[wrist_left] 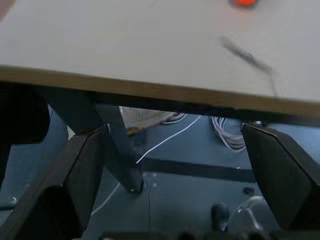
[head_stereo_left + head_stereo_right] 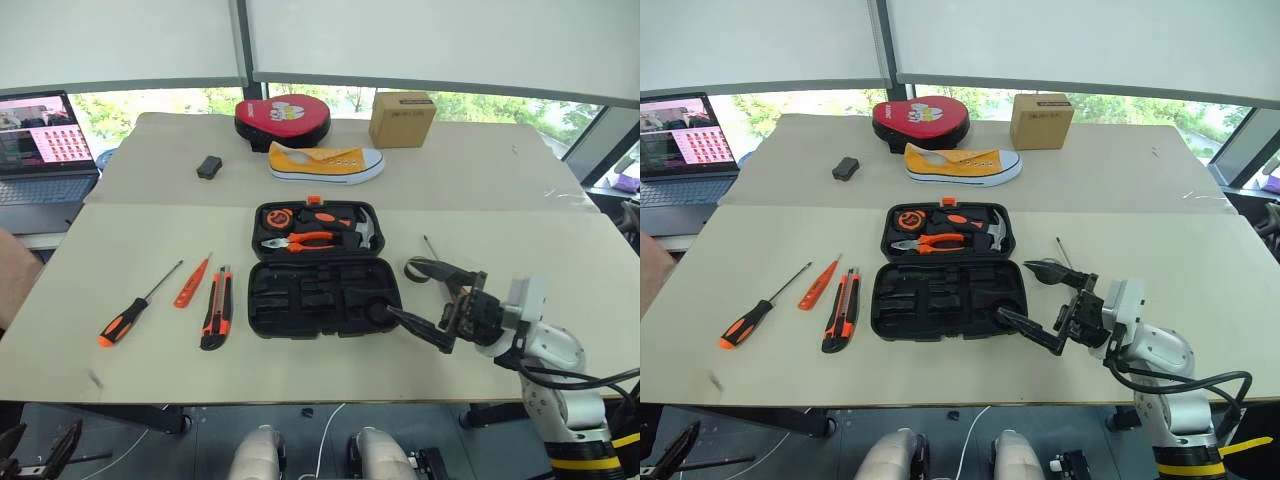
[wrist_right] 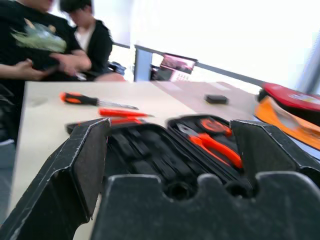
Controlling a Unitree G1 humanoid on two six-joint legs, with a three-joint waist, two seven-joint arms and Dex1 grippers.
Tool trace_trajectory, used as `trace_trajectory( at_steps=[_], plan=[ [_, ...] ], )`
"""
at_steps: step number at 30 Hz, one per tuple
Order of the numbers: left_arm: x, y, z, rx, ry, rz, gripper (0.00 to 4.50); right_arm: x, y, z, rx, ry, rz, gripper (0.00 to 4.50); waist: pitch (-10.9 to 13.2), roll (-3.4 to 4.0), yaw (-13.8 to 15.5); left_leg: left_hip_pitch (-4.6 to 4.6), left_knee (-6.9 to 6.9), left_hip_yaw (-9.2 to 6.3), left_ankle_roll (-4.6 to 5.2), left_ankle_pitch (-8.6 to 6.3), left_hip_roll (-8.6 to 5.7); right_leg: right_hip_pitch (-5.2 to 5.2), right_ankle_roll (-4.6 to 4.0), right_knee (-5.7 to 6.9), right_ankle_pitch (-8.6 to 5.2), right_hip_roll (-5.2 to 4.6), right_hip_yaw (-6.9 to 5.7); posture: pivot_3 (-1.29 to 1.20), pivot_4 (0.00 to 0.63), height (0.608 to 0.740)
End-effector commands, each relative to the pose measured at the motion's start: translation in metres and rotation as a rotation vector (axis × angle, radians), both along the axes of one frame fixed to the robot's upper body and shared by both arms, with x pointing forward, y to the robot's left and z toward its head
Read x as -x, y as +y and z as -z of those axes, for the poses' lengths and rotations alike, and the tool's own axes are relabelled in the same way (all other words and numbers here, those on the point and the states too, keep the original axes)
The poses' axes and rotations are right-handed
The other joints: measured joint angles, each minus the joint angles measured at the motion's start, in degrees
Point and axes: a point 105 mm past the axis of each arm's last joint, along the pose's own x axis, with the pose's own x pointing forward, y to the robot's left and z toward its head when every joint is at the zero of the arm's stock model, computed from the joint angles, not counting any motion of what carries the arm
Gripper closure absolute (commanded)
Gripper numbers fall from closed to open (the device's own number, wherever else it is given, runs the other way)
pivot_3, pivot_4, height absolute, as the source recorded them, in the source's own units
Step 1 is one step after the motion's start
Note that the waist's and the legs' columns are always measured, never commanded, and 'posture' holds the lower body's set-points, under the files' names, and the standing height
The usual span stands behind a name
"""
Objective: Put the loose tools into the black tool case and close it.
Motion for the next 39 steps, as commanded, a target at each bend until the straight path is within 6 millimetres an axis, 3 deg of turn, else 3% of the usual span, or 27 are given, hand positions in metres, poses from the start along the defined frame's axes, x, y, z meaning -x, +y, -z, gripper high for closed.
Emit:
trace_trajectory(
  at_steps=[1,6,10,15,18,21,26,28,31,34,39],
  plan=[
    [-0.037,-0.004,-0.041,-0.014,-0.072,0.100,0.00,0.008,0.008,-0.010,0.006,-0.061,-0.047,0.05,0.0,0.03,0.3,0.01,0.01,-0.06,-0.02,0.00,0.01,-0.04,-0.16,0.00,-0.09,-0.04,-0.12,0.00,0.150,0.740],
    [-0.074,-0.005,-0.050,-0.048,0.070,0.203,0.00,0.007,0.010,-0.009,0.013,-0.063,-0.057,0.05,-0.1,-0.09,-0.2,0.04,0.04,-0.02,-0.06,0.07,-0.01,0.16,-0.07,0.20,-0.01,-0.07,-0.17,0.00,0.150,0.740],
    [-0.125,-0.016,-0.048,-0.075,0.164,0.312,0.00,0.009,0.007,-0.001,0.021,-0.050,-0.049,0.05,0.0,0.00,-0.3,0.03,0.02,0.01,-0.05,0.10,-0.07,0.09,0.12,0.30,0.09,0.04,-0.07,0.00,0.150,0.740],
    [-0.147,-0.019,-0.039,-0.075,0.188,0.339,0.00,0.011,0.002,0.004,0.028,-0.042,-0.030,0.05,0.0,0.02,-1.3,0.03,-0.06,0.03,-0.14,0.12,0.01,0.03,0.11,0.31,0.10,0.20,0.02,0.00,0.150,0.740],
    [-0.148,-0.021,-0.033,-0.082,0.215,0.360,0.71,0.012,0.000,0.005,0.030,-0.039,-0.014,0.00,0.0,0.03,-1.7,0.02,-0.12,0.02,-0.18,0.09,0.07,-0.01,0.11,0.31,0.10,0.22,0.03,0.00,0.150,0.740],
    [-0.149,-0.014,-0.037,-0.111,0.214,0.349,1.81,0.013,-0.004,0.005,0.032,-0.040,0.021,0.00,0.0,0.06,-1.5,0.04,-0.14,0.01,-0.19,0.10,0.09,-0.01,0.11,0.31,0.10,0.21,0.03,0.00,0.150,0.740],
    [-0.161,-0.010,-0.097,-0.280,0.043,0.384,3.63,0.015,-0.013,0.004,0.047,-0.051,0.069,0.00,0.0,-0.01,-1.3,0.02,-0.13,0.01,-0.21,0.10,0.07,-0.01,0.10,0.31,0.10,0.11,0.00,0.00,0.150,0.740],
    [-0.169,-0.030,-0.122,-0.316,-0.040,0.498,3.63,0.015,-0.019,0.002,0.049,-0.058,0.096,0.00,0.1,-0.07,-1.1,-0.01,-0.13,-0.04,-0.22,0.11,0.07,-0.02,0.09,0.31,0.10,0.10,-0.04,0.00,0.150,0.740],
    [-0.182,-0.093,-0.137,-0.344,-0.145,0.834,3.63,0.012,-0.029,0.001,0.064,-0.034,0.127,0.00,0.1,0.02,0.0,-0.01,-0.13,-0.01,-0.23,0.11,-0.07,0.02,0.09,0.30,0.11,-0.20,-0.16,0.00,0.150,0.740],
    [-0.194,-0.151,-0.128,-0.412,-0.162,1.136,3.63,0.004,-0.041,-0.001,0.088,-0.033,0.168,0.00,0.1,0.23,0.4,0.00,-0.12,0.18,-0.23,0.11,-0.24,0.06,0.21,0.25,0.17,-0.34,-0.05,0.00,0.150,0.740],
    [-0.221,-0.218,-0.102,-0.634,-0.084,1.421,3.63,-0.004,-0.055,-0.003,0.123,-0.036,0.209,0.00,0.2,0.30,0.0,-0.17,0.03,0.40,0.02,0.23,-0.31,0.07,0.33,0.21,0.25,0.04,0.04,0.00,0.150,0.740]
  ],
)
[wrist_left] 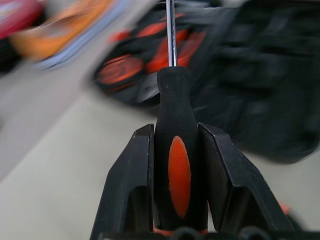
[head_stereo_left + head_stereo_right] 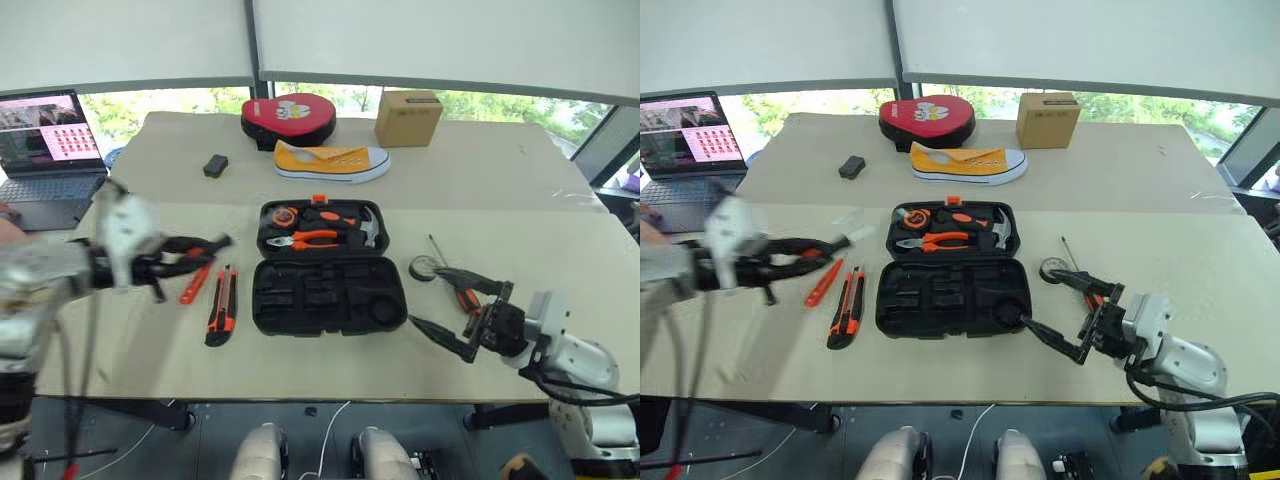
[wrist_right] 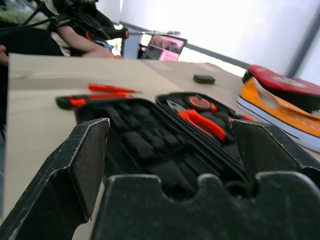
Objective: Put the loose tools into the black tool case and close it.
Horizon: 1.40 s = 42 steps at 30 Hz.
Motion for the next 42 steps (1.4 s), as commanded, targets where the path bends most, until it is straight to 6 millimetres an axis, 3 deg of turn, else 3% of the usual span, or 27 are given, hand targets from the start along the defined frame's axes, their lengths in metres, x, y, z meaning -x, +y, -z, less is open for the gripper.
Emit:
trace_trajectory(
  at_steps=[1,8,18,20,22,24,28,31,37,42],
  plan=[
    [-0.020,-0.036,0.014,-0.205,-0.073,0.146,3.63,-0.003,-0.012,-0.009,0.027,-0.030,0.036,0.00,0.0,-0.02,-0.1,-0.12,0.07,0.01,0.00,0.00,0.07,-0.06,0.00,-0.02,0.00,0.16,0.00,0.00,0.150,0.740],
    [-0.050,-0.059,0.037,-0.275,-0.086,0.157,3.63,0.001,-0.007,-0.012,0.015,-0.041,0.058,0.00,0.0,0.02,-0.7,-0.25,0.28,-0.10,-0.02,-0.01,0.24,-0.13,0.02,0.03,-0.01,0.58,0.23,0.00,0.150,0.740],
    [-0.065,-0.075,0.042,-0.259,-0.139,0.162,3.63,0.012,0.004,-0.006,-0.017,-0.013,0.068,0.00,0.0,0.03,0.0,-0.49,0.71,-0.29,0.15,-0.12,0.20,-0.05,0.17,0.05,0.04,0.51,0.22,0.00,0.150,0.740],
    [-0.059,-0.079,0.040,-0.232,-0.136,0.201,2.63,0.013,0.006,-0.005,-0.025,0.000,0.060,0.00,0.0,0.03,-0.1,-0.48,0.71,-0.38,0.15,-0.12,0.21,-0.05,0.18,0.06,0.04,0.52,0.23,0.00,0.150,0.740],
    [-0.056,-0.084,0.036,-0.183,-0.153,0.221,2.08,0.014,0.008,-0.004,-0.030,0.009,0.055,0.00,0.0,0.03,-0.1,-0.48,0.71,-0.43,0.15,-0.12,0.21,-0.06,0.17,0.07,0.04,0.53,0.23,0.00,0.150,0.740],
    [-0.058,-0.092,0.017,-0.067,-0.232,0.197,1.28,0.015,0.009,-0.004,-0.033,0.021,0.050,0.00,0.0,0.03,-0.1,-0.49,0.71,-0.51,0.15,-0.12,0.21,-0.06,0.18,0.07,0.04,0.53,0.23,0.00,0.150,0.740],
    [-0.059,-0.091,0.009,0.091,-0.217,0.119,1.28,0.015,0.009,-0.003,-0.037,0.038,0.047,0.00,0.0,0.03,-0.1,-0.49,0.73,-0.58,0.15,-0.12,0.21,-0.05,0.18,0.08,0.05,0.52,0.24,0.00,0.150,0.740],
    [-0.056,-0.092,0.024,0.087,-0.174,0.117,2.00,0.015,0.010,-0.004,-0.037,0.041,0.048,0.00,0.0,0.04,-0.1,-0.47,0.73,-0.60,0.15,-0.12,0.21,-0.04,0.19,0.10,0.05,0.53,0.24,0.00,0.150,0.740],
    [-0.056,-0.094,0.065,0.024,-0.067,0.075,4.32,0.012,0.011,-0.005,-0.039,0.040,0.052,0.00,0.0,0.04,-0.1,-0.45,0.73,-0.58,0.15,-0.12,0.19,-0.02,0.19,0.10,0.05,0.53,0.24,0.00,0.150,0.740],
    [-0.051,-0.102,0.094,-0.021,0.023,0.073,4.44,0.011,0.010,-0.005,-0.041,0.044,0.064,0.00,0.0,0.08,0.3,-0.41,0.74,-0.60,0.15,-0.12,0.14,0.08,0.20,0.06,0.05,0.52,0.25,0.00,0.150,0.740]
  ],
)
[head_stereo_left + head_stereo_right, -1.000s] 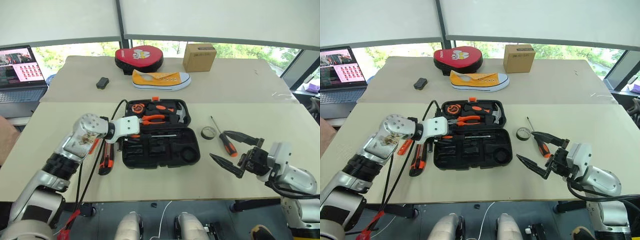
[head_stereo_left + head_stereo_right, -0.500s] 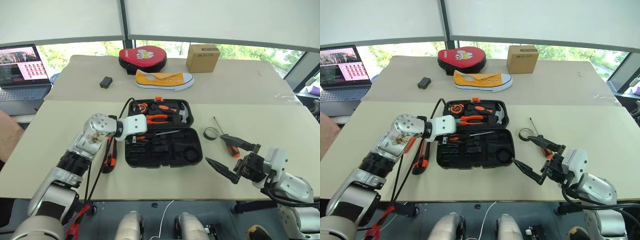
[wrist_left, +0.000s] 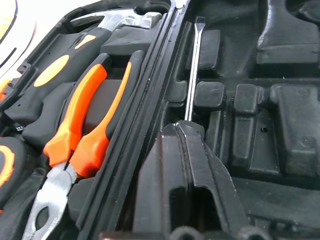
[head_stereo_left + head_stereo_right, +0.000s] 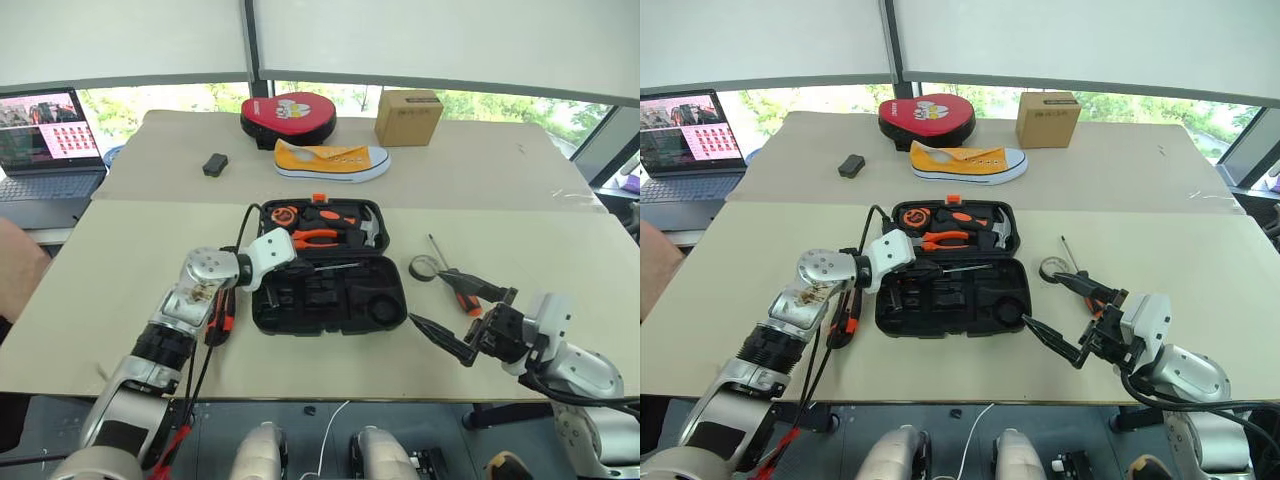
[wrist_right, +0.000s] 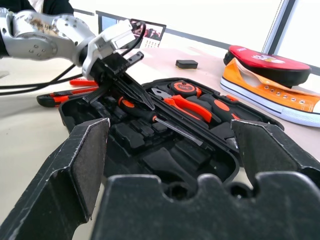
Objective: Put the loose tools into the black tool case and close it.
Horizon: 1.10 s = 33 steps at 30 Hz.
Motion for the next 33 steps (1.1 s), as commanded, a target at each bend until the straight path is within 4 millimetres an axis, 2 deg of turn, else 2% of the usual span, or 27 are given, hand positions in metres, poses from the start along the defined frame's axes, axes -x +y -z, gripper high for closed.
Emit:
trace_trajectory(
  at_steps=[1,6,8,9,12,15,18,20,22,24,26,28,31,33],
  plan=[
    [0.007,-0.008,0.029,-0.048,0.098,0.011,4.44,0.003,0.003,-0.009,-0.003,-0.035,-0.003,0.00,0.0,0.01,0.0,0.01,0.00,0.01,0.00,0.00,0.00,0.01,0.00,0.00,0.00,0.00,0.00,0.00,0.150,0.740],
    [0.008,-0.012,0.034,-0.043,0.112,0.016,4.44,0.001,-0.003,-0.005,0.005,-0.015,0.039,0.00,-0.1,0.12,0.3,0.26,0.00,0.01,0.00,0.00,-0.04,0.38,0.04,-0.08,-0.02,0.01,-0.02,0.00,0.150,0.740],
    [0.005,-0.013,0.019,0.047,0.079,0.015,4.44,-0.004,-0.014,-0.003,-0.015,0.000,0.118,0.00,-0.1,0.13,0.4,0.37,0.00,0.01,0.00,-0.01,-0.04,0.55,0.04,-0.16,-0.02,0.00,-0.05,0.00,0.150,0.740],
    [0.005,-0.013,0.005,0.116,0.038,0.023,4.44,-0.005,-0.021,-0.003,-0.031,0.004,0.157,0.00,-0.1,0.13,0.4,0.38,0.00,-0.01,0.01,-0.01,-0.04,0.59,0.04,-0.18,-0.03,-0.01,-0.07,0.00,0.150,0.740],
    [0.010,0.006,-0.039,0.325,-0.056,0.048,3.73,0.002,-0.047,0.008,-0.030,0.054,0.269,0.00,-0.1,0.13,0.3,0.24,0.00,-0.18,0.03,-0.02,-0.01,0.44,0.03,-0.18,-0.02,-0.02,-0.03,0.00,0.150,0.740],
    [0.028,0.027,-0.057,0.418,-0.075,0.121,2.53,0.012,-0.071,0.024,-0.005,0.111,0.377,0.00,-0.1,0.12,-0.2,0.01,0.00,-0.20,0.03,-0.02,0.05,0.13,0.02,-0.07,-0.01,0.01,-0.02,0.00,0.150,0.740],
    [0.050,0.054,-0.057,0.391,-0.047,0.157,1.46,0.024,-0.095,0.044,0.046,0.183,0.486,0.00,-0.2,0.25,-0.6,0.04,-0.01,-0.16,0.02,-0.02,0.08,0.05,0.00,0.01,-0.02,0.02,0.05,0.00,0.150,0.740],
    [0.074,0.074,-0.062,0.414,-0.049,0.199,0.70,0.036,-0.111,0.057,0.079,0.249,0.561,0.00,-0.3,0.42,-1.1,0.11,-0.04,-0.13,0.02,-0.02,0.07,0.07,0.00,0.01,-0.02,0.02,0.11,0.00,0.150,0.740],
    [0.093,0.097,-0.050,0.381,0.025,0.188,0.08,0.045,-0.117,0.063,0.091,0.297,0.582,0.00,-0.3,0.52,-1.4,0.17,-0.10,-0.09,0.03,-0.03,0.13,0.07,-0.02,0.00,-0.05,-0.01,0.17,0.00,0.150,0.740],
    [0.105,0.111,-0.037,0.352,0.071,0.157,0.03,0.046,-0.117,0.063,0.089,0.309,0.581,0.00,-0.3,0.54,-1.5,0.17,-0.13,-0.09,0.02,-0.04,0.19,0.04,-0.07,0.00,-0.08,0.00,0.15,0.00,0.150,0.740],
    [0.114,0.115,-0.033,0.352,0.067,0.155,0.03,0.038,-0.116,0.060,0.102,0.310,0.583,0.00,-0.3,0.55,-1.5,0.26,-0.12,-0.09,0.02,-0.03,0.19,0.11,-0.08,0.00,-0.08,-0.02,0.17,0.00,0.150,0.740],
    [0.120,0.110,-0.034,0.376,0.084,0.172,0.03,0.022,-0.116,0.054,0.115,0.329,0.606,0.00,-0.3,0.54,-1.5,0.30,-0.07,-0.08,0.02,-0.02,0.19,0.18,-0.08,-0.03,-0.09,-0.08,0.20,0.00,0.150,0.740],
    [0.124,0.083,-0.039,0.452,0.122,0.242,0.03,-0.014,-0.109,0.050,0.214,0.427,0.534,0.00,-0.3,0.54,-1.4,0.29,-0.06,-0.02,0.09,0.06,0.15,0.19,-0.16,-0.06,-0.03,-0.22,0.22,0.00,0.150,0.740],
    [0.125,0.073,-0.039,0.469,0.133,0.267,0.03,-0.030,-0.107,0.049,0.270,0.454,0.510,0.00,-0.3,0.56,-1.1,0.26,-0.05,0.04,0.15,0.10,0.08,0.12,-0.16,-0.06,0.01,-0.25,0.27,0.00,0.150,0.740]
  ],
)
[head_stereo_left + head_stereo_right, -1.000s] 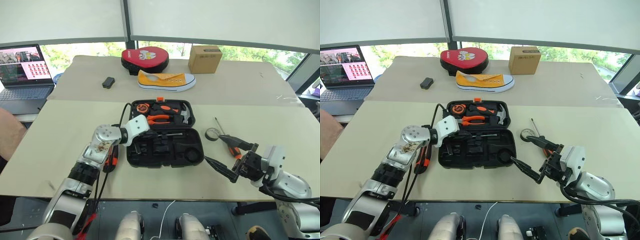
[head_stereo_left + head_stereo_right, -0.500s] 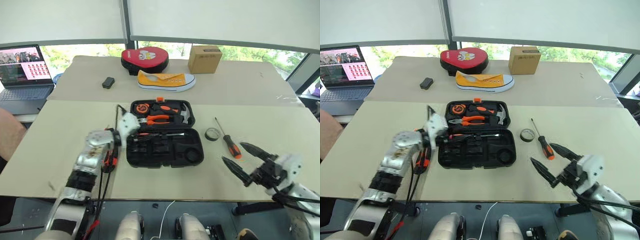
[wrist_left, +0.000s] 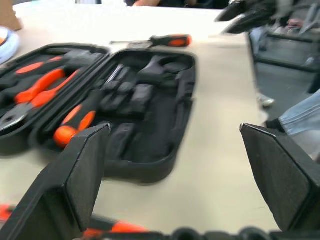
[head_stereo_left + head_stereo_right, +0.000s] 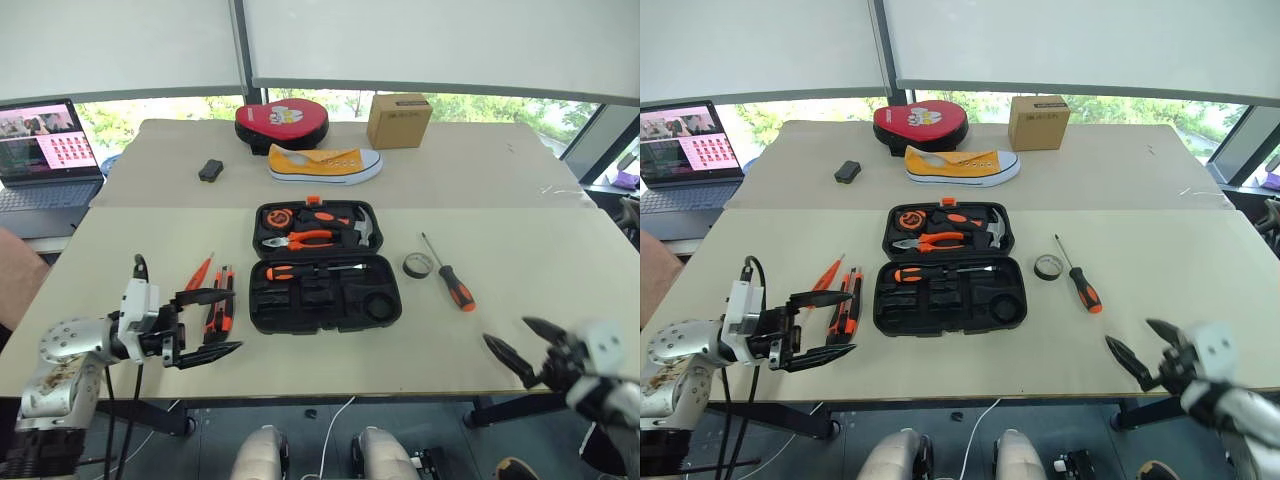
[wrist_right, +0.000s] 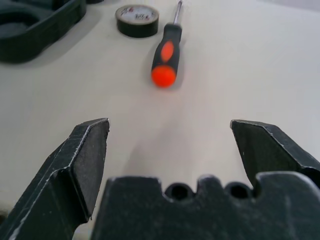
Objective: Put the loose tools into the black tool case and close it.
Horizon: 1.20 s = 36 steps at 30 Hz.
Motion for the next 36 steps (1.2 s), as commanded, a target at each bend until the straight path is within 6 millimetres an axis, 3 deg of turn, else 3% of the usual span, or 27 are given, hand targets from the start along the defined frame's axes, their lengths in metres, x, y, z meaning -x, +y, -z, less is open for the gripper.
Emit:
trace_trajectory(
  at_steps=[1,4,8,13,17,19,21,23,27,28,30,36],
  plan=[
    [0.003,-0.022,-0.011,0.049,-0.022,0.065,0.03,-0.021,0.003,0.000,0.054,0.084,-0.033,0.00,0.0,0.00,0.3,-0.01,0.00,-0.03,0.01,0.00,-0.01,0.01,0.05,0.00,0.02,0.04,-0.02,0.00,0.150,0.740],
    [0.001,-0.029,-0.013,0.056,-0.032,0.068,0.03,-0.044,0.008,0.001,0.054,0.137,-0.040,0.00,0.0,-0.06,0.7,-0.13,-0.03,-0.10,-0.01,-0.02,0.02,-0.08,0.02,-0.01,-0.02,0.33,-0.11,0.00,0.150,0.740],
    [0.002,-0.031,-0.012,0.049,-0.038,0.063,0.03,-0.058,0.007,0.016,0.132,0.227,-0.035,0.00,0.0,0.01,0.7,-0.34,-0.07,-0.11,0.03,-0.07,0.00,-0.28,0.03,0.03,-0.04,0.36,-0.10,0.00,0.150,0.740],
    [0.006,-0.025,-0.019,0.050,-0.064,0.024,0.00,-0.082,0.004,0.007,0.113,0.149,0.031,1.39,0.0,-0.04,0.5,-0.31,-0.01,-0.05,0.05,-0.07,-0.03,-0.19,0.14,-0.07,0.04,0.28,-0.06,0.00,0.150,0.740],
    [0.004,-0.023,-0.022,0.080,-0.070,-0.026,0.00,-0.086,-0.008,-0.002,0.117,0.065,0.109,2.79,0.0,-0.03,0.6,-0.33,-0.01,-0.07,0.05,-0.07,-0.03,-0.19,0.15,-0.06,0.04,0.28,-0.08,0.00,0.150,0.740],
    [0.001,-0.020,-0.026,0.114,-0.072,-0.074,0.00,-0.091,-0.013,-0.016,0.144,-0.044,0.143,3.45,0.0,-0.03,0.7,-0.35,-0.01,-0.05,0.04,-0.07,-0.03,-0.21,0.16,-0.06,0.04,0.26,-0.07,0.00,0.150,0.740],
    [-0.002,-0.015,-0.029,0.149,-0.074,-0.130,0.00,-0.097,-0.008,-0.037,0.182,-0.186,0.106,3.47,0.0,-0.03,0.6,-0.34,-0.01,-0.04,0.04,-0.07,-0.03,-0.21,0.17,-0.06,0.05,0.24,-0.05,0.00,0.150,0.740],
    [-0.003,-0.009,-0.030,0.160,-0.074,-0.171,0.00,-0.101,0.010,-0.057,0.199,-0.302,-0.005,3.47,0.0,0.00,0.1,-0.34,-0.01,-0.03,0.04,-0.07,-0.04,-0.22,0.18,-0.05,0.05,0.26,-0.05,0.00,0.150,0.740],
    [0.001,0.007,-0.021,0.137,-0.058,-0.241,0.00,-0.089,0.084,-0.079,0.233,-0.416,-0.498,3.47,0.1,0.06,-1.1,-0.25,-0.08,-0.04,0.05,-0.08,0.04,-0.25,0.17,-0.03,0.05,0.38,0.02,0.00,0.150,0.740],
    [0.004,0.013,-0.016,0.117,-0.046,-0.260,0.00,-0.081,0.110,-0.076,0.256,-0.378,-0.687,3.47,0.1,0.06,-1.2,-0.22,-0.09,-0.06,0.05,-0.08,0.07,-0.22,0.16,-0.02,0.04,0.40,0.00,0.00,0.150,0.740],
    [0.007,0.020,-0.009,0.095,-0.030,-0.285,0.00,-0.075,0.139,-0.069,0.304,-0.312,-0.889,3.47,0.1,0.09,-1.8,-0.19,-0.12,-0.06,0.06,-0.08,0.10,-0.23,0.14,-0.01,0.04,0.42,0.01,0.00,0.150,0.740],
    [0.012,0.021,0.000,0.075,-0.012,-0.303,0.00,-0.088,0.186,-0.049,0.433,-0.200,-1.066,3.47,0.2,0.04,-0.4,-0.25,-0.06,-0.08,0.04,-0.08,0.08,-0.26,0.11,0.01,0.02,0.20,-0.14,0.00,0.150,0.740]
  ],
)
